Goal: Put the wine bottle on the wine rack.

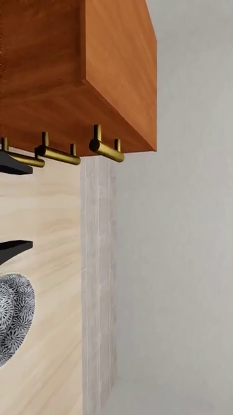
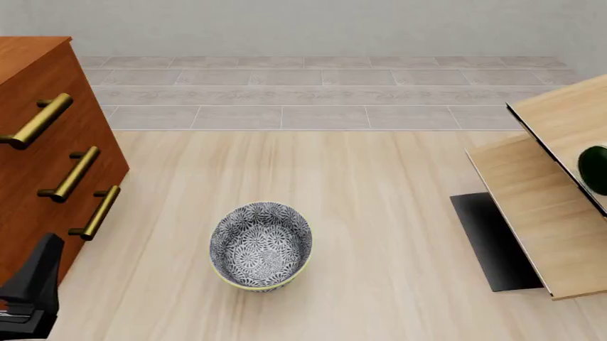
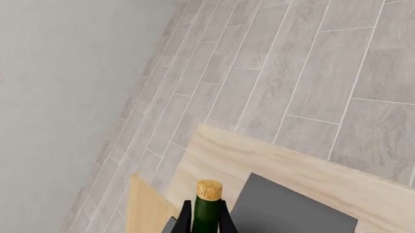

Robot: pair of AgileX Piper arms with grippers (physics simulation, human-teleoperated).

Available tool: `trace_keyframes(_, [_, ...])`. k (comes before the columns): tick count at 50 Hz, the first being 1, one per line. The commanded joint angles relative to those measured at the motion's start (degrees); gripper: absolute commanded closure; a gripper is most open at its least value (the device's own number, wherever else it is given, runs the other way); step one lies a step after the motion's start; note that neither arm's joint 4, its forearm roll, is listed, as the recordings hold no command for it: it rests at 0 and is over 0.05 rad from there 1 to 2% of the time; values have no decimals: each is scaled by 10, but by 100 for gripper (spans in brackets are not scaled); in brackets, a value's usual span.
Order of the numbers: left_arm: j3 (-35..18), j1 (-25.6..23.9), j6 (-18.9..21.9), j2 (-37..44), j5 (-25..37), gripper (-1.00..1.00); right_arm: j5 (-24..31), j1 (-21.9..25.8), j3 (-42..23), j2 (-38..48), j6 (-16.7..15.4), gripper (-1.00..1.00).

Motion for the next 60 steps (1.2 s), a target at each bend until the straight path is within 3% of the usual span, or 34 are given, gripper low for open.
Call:
trace_keyframes(1, [1,2,0,0,0,-100,10,-7,25,28,29,100])
trace_keyframes(31, [2,3,3,0,-2,-100,-3,-4,35,28,40,100])
trace_keyframes(32, [2,3,2,0,-2,-100,-2,-3,35,28,40,-100])
trace_keyframes(35, [1,3,3,0,-2,-100,-6,7,36,27,53,-100])
trace_keyframes(60, [-4,4,2,0,2,-100,6,15,31,17,62,-100])
